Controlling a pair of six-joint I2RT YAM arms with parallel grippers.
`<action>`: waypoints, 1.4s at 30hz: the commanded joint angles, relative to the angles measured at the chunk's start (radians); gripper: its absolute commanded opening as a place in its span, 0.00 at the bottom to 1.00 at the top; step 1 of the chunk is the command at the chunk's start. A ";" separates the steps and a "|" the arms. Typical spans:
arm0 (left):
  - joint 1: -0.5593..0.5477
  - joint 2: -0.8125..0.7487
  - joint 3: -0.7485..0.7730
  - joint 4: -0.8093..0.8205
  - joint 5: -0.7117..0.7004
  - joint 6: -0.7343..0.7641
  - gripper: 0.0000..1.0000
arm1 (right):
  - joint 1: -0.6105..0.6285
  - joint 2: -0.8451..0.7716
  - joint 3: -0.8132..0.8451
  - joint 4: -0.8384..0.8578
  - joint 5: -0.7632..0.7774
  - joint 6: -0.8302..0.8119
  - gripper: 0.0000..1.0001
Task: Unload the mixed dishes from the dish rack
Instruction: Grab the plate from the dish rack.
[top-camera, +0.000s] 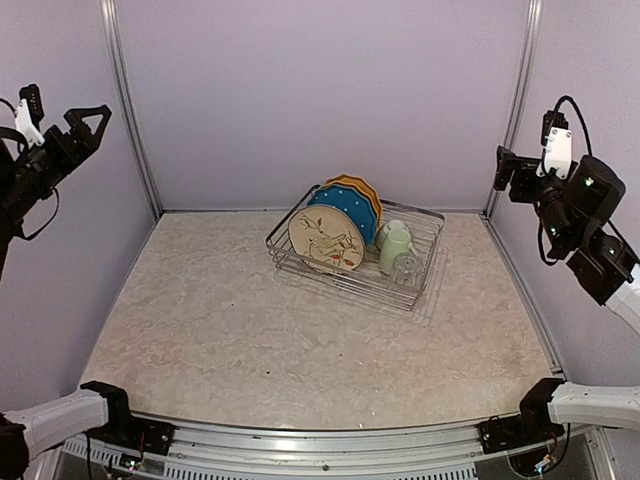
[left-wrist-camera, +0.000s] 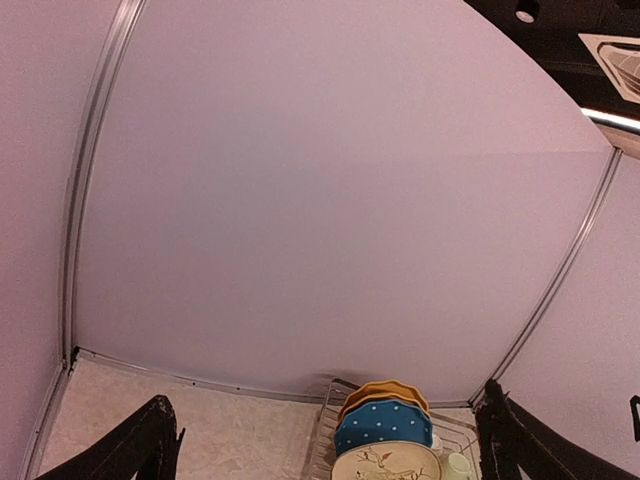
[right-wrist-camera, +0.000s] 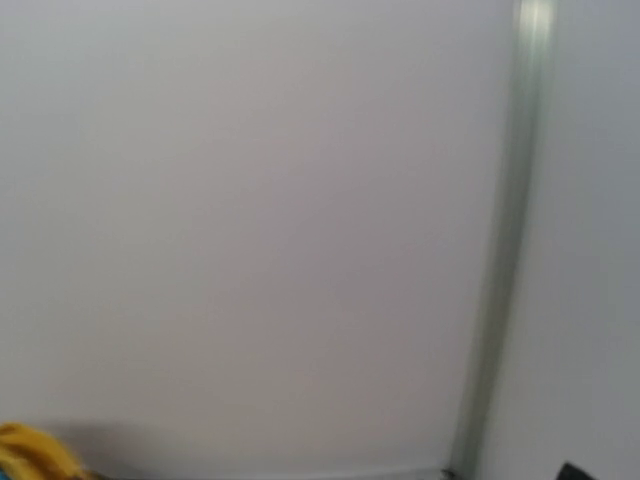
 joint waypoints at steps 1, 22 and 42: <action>0.082 0.040 -0.013 0.019 0.083 -0.035 0.99 | -0.158 0.005 -0.032 -0.058 -0.071 0.100 1.00; 0.246 0.315 -0.104 0.046 0.484 -0.115 0.99 | -0.542 0.033 -0.174 -0.159 -0.563 0.294 1.00; -0.002 0.447 -0.092 -0.025 0.540 -0.061 0.99 | -0.209 0.516 0.001 -0.135 -0.684 0.154 0.97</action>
